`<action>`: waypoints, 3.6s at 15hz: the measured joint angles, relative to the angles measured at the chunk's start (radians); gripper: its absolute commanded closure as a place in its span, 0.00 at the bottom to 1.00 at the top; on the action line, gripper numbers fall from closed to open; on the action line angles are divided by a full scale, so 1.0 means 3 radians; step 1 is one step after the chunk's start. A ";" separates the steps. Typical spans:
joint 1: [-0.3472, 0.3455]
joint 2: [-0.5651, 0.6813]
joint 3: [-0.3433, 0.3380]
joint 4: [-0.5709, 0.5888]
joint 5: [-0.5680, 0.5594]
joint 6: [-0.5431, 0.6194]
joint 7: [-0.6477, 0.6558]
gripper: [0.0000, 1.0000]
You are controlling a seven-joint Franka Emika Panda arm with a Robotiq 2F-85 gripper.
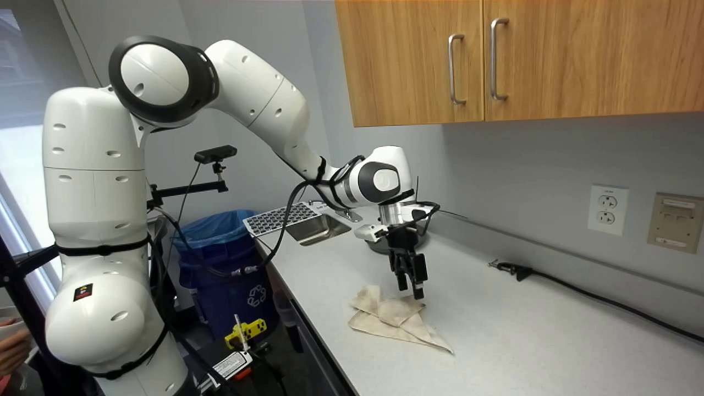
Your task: Spread the kitchen towel
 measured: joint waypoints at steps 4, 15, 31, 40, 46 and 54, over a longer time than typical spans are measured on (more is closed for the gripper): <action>-0.0060 0.0000 0.0152 -0.0005 0.0635 0.0107 -0.0597 0.00; -0.0209 0.0354 0.0270 0.0073 0.1134 0.0226 -0.1683 0.00; -0.0267 0.0542 0.0311 0.0181 0.1224 0.0532 -0.1755 0.00; -0.0396 0.0891 0.0392 0.0342 0.1383 0.0532 -0.1770 0.10; -0.0386 0.0938 0.0394 0.0432 0.1374 0.0528 -0.1746 0.00; -0.0300 0.0932 0.0403 0.0518 0.1294 0.0497 -0.1637 0.47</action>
